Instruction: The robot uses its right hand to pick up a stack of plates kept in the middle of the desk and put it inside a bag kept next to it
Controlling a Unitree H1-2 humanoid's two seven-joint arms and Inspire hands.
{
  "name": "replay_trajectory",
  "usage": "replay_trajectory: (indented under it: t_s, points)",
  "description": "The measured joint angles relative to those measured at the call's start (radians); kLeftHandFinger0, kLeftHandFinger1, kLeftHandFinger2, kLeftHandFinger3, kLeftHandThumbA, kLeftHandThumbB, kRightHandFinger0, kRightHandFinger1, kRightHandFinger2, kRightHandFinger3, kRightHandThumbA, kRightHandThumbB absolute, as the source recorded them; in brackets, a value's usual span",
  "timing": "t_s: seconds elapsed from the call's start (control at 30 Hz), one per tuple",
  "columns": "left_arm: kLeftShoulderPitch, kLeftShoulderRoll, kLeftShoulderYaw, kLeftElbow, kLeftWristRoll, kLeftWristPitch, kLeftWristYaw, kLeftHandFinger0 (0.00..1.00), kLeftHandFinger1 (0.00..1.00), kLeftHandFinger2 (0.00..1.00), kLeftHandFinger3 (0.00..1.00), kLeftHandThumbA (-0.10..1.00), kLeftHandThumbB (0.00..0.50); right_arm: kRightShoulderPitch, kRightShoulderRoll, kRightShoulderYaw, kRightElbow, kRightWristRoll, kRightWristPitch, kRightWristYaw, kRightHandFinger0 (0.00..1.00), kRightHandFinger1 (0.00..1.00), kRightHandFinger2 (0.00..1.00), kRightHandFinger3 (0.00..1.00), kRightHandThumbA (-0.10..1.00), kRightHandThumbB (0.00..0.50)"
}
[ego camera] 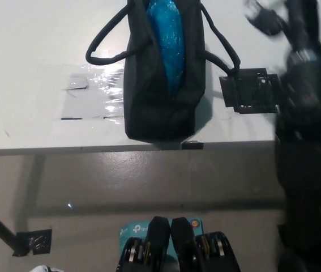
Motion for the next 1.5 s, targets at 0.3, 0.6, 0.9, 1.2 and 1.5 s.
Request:
replay_trajectory:
  t_s: [0.3,0.6,0.9,1.2,1.5]
  points:
    - [0.002,0.001,0.001,0.004,0.000,0.000,0.000,0.72,0.73,0.83,0.92,0.11,0.000,0.607,-0.038,-0.080,-0.211,0.169,-0.048,0.033,0.70,0.86,0.96,1.00,0.26,0.227]
    - [0.003,0.001,0.001,0.013,0.000,-0.001,0.000,0.68,0.71,0.81,0.91,0.12,0.000,0.907,-0.040,-0.077,-0.156,0.274,-0.176,0.032,1.00,1.00,1.00,1.00,0.45,0.311]
    - [0.004,0.001,0.002,0.021,-0.001,-0.002,0.000,0.70,0.71,0.81,0.90,0.12,0.000,0.946,-0.055,-0.070,0.035,0.344,-0.315,0.031,1.00,1.00,1.00,1.00,0.49,0.284]
    - [0.004,0.000,0.024,0.020,-0.001,0.000,-0.001,0.78,0.73,0.82,0.94,0.21,0.000,0.946,-0.058,-0.070,0.118,0.429,-0.457,0.025,0.99,1.00,1.00,1.00,0.45,0.327]
    - [0.004,-0.002,0.056,0.014,0.002,0.001,-0.002,0.77,0.74,0.83,0.96,0.18,0.000,0.946,-0.082,-0.055,0.133,0.443,-0.602,-0.029,0.91,1.00,1.00,1.00,0.44,0.343]
